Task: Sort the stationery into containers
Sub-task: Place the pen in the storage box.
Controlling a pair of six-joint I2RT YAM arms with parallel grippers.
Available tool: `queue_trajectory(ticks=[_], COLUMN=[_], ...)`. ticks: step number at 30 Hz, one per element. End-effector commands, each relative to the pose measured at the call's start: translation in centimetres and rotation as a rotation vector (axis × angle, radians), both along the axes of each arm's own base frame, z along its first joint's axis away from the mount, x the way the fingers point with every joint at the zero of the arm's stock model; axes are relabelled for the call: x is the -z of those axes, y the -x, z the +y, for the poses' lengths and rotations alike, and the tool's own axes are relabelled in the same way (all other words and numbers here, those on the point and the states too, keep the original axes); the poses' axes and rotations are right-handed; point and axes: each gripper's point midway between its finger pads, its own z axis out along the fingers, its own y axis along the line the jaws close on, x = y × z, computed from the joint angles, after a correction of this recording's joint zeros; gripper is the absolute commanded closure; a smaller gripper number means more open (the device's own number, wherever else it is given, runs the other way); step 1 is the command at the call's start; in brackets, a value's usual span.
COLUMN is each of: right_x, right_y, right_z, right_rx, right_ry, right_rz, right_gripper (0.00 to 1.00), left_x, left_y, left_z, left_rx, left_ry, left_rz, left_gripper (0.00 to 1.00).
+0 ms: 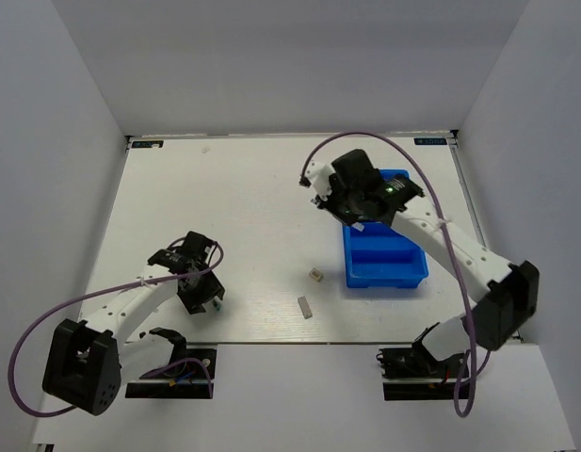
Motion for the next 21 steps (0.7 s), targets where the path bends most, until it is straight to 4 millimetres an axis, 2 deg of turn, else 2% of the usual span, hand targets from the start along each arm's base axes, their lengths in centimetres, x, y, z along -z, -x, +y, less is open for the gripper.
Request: queue_trajectory(ticks=[1, 2, 3, 4, 6, 8, 9, 10, 14, 21], right_x=[-0.5, -0.3, 0.9, 0.9, 3.2, 3.7, 5.2, 5.6, 6.6, 8.1], right_y=[-0.3, 0.0, 0.2, 0.2, 0.4, -0.2, 0.1, 0.1, -0.2, -2.7], right_z=[-3.6, -4.8, -5.8, -6.7, -8.5, -10.3, -10.7, -11.0, -11.3, -12.2], right_rx=[-0.08, -0.078, -0.112, -0.115, -0.151, -0.156, -0.167, -0.197, -0.323, -0.472], right_ry=[0.082, 0.087, 0.133, 0.145, 0.204, 0.222, 0.238, 0.231, 0.222, 0.26], right_rz=[-0.099, -0.106, -0.105, -0.116, -0.113, -0.129, -0.107, -0.097, -0.071, -0.075], right_gripper=[1.0, 1.0, 1.0, 1.0, 1.0, 1.0, 1.0, 1.0, 1.0, 1.0], left_x=[0.2, 0.5, 0.6, 0.8, 1.1, 1.4, 1.4, 1.5, 1.6, 1.9], left_y=[-0.9, -0.8, -0.8, -0.7, -0.8, -0.8, -0.9, -0.8, -1.0, -0.8], left_z=[-0.8, -0.9, -0.8, -0.8, -0.8, -0.7, -0.7, -0.6, -0.5, -0.3], left_rx=[0.01, 0.008, 0.006, 0.003, -0.001, -0.003, -0.005, -0.004, -0.012, -0.014], left_ry=[0.052, 0.055, 0.059, 0.057, 0.058, 0.055, 0.055, 0.053, 0.057, 0.055], left_rz=[-0.022, -0.013, -0.011, -0.002, 0.001, 0.008, 0.012, 0.017, 0.015, 0.025], left_gripper=[0.37, 0.37, 0.37, 0.37, 0.37, 0.37, 0.37, 0.37, 0.37, 0.37])
